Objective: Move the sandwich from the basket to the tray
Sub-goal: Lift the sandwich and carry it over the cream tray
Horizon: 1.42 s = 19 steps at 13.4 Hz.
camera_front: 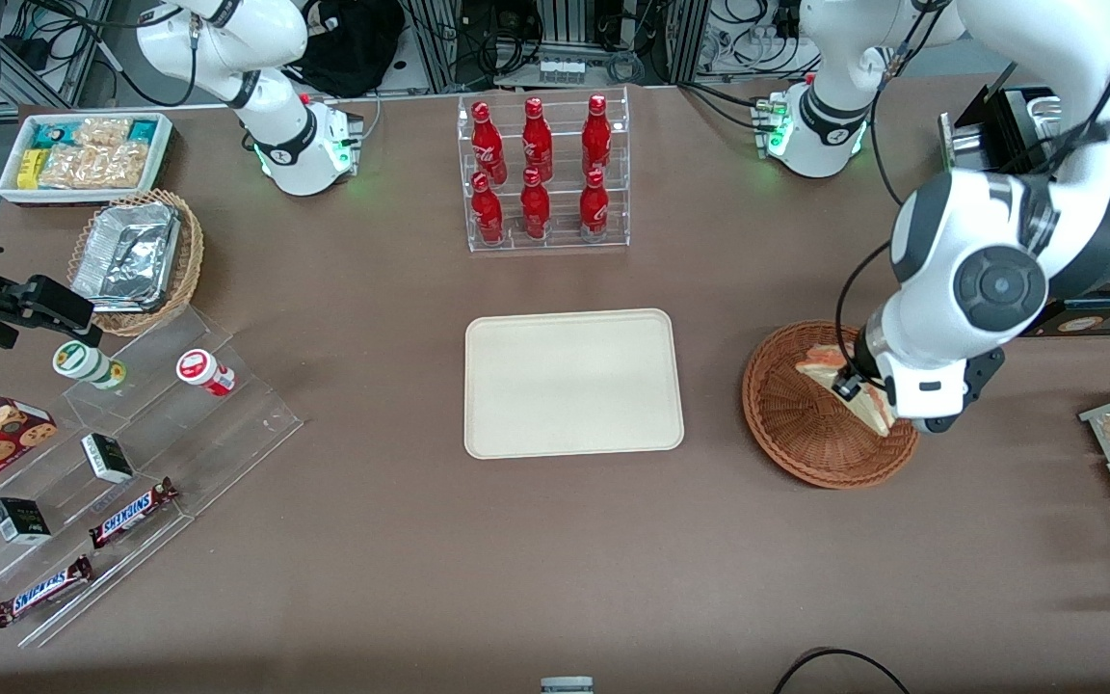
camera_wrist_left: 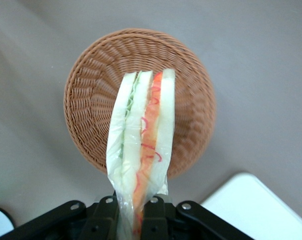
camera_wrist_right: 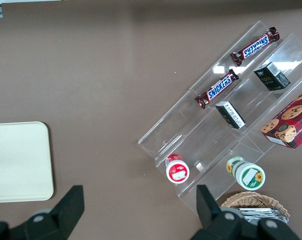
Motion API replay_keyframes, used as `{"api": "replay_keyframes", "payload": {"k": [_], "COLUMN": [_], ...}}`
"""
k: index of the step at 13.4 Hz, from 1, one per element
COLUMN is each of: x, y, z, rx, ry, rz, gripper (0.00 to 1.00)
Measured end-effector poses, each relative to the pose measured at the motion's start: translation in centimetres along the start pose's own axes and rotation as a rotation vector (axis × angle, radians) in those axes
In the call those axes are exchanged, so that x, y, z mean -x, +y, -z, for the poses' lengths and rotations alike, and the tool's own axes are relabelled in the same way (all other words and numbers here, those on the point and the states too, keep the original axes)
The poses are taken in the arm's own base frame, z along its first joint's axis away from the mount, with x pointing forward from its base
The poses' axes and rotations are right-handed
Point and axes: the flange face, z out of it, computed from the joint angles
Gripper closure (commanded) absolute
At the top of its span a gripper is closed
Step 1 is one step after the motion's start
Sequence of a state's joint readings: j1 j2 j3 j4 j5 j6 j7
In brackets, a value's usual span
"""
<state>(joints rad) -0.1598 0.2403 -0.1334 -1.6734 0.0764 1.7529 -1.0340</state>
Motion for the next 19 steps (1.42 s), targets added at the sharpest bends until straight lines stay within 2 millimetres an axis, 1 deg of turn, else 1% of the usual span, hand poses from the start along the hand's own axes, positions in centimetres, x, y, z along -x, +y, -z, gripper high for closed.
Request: {"api": "replay_keyframes", "payload": {"k": [1, 2, 4, 6, 9, 11, 15, 18, 19], "x": [1.8, 3.8, 7.6, 10.9, 14.4, 16.8, 22.2, 25.5, 26.8], "y": [1.0, 2.0, 4.1, 5.8, 8.1, 10.8, 15.7, 18.2, 19.0], "z": [1.0, 1.3, 0.9, 0.1, -1.2, -3.5, -10.7, -14.7, -15.9], "rx": [-0.007, -0.020, -0.038, -0.053, -0.041, 0.001, 0.041, 0.092, 0.108], "ry": [0.002, 0.002, 0.004, 0.006, 0.016, 0.021, -0.004, -0.002, 0.000], "rz": [-0.057, -0.109, -0.190, -0.251, -0.336, -0.404, -0.520, -0.575, -0.595], "gripper": [0.89, 0.89, 0.88, 0.88, 0.87, 0.88, 0.88, 0.87, 0.87]}}
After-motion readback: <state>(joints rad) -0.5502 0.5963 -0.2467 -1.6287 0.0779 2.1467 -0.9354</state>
